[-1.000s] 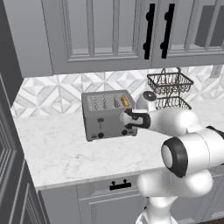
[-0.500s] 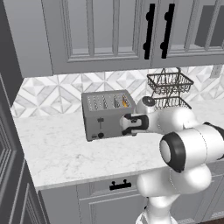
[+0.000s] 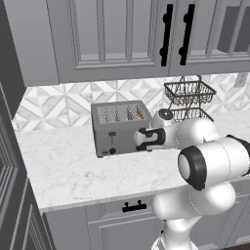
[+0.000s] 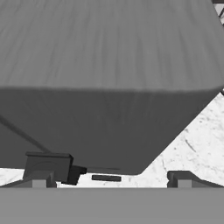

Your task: Start the toaster. Once the lever pops up, take the bread to the plate on the dining counter.

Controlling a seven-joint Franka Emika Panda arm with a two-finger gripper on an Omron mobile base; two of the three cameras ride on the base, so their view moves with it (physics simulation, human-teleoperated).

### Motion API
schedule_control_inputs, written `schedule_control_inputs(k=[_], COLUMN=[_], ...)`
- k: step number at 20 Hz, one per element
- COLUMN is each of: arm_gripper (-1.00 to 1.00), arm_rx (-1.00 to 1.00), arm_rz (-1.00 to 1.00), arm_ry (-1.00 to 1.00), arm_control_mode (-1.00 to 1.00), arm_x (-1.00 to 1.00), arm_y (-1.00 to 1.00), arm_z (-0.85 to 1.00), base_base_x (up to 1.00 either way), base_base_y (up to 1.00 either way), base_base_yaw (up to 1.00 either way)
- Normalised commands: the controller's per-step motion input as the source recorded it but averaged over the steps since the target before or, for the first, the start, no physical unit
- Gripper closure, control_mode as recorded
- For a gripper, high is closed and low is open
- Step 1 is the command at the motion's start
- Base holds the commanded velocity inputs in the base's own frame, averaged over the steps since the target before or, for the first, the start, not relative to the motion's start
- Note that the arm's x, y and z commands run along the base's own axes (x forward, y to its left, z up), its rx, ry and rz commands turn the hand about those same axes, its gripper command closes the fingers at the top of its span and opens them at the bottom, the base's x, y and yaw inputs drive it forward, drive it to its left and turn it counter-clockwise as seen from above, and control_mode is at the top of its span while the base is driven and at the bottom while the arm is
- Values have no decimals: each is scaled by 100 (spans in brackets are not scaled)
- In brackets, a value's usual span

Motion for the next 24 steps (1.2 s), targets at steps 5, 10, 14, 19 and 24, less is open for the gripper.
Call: schedule_control_inputs(k=[5,10,14,19,24], arm_gripper=[-100,-100,-100,-100,-100], arm_rx=[0,0,0,0,0], arm_rz=[0,-2,-1,0,-1], arm_ry=[0,0,-4,-5,-9], arm_control_mode=[-100,-100,-100,-100,-100], arm_x=[0,-1,-22,-28,-31], arm_y=[0,-1,0,0,1], arm_z=[0,12,60,69,71], base_base_x=[0,0,0,0,0], base_base_y=[0,0,0,0,0], base_base_yaw=[0,0,0,0,0])
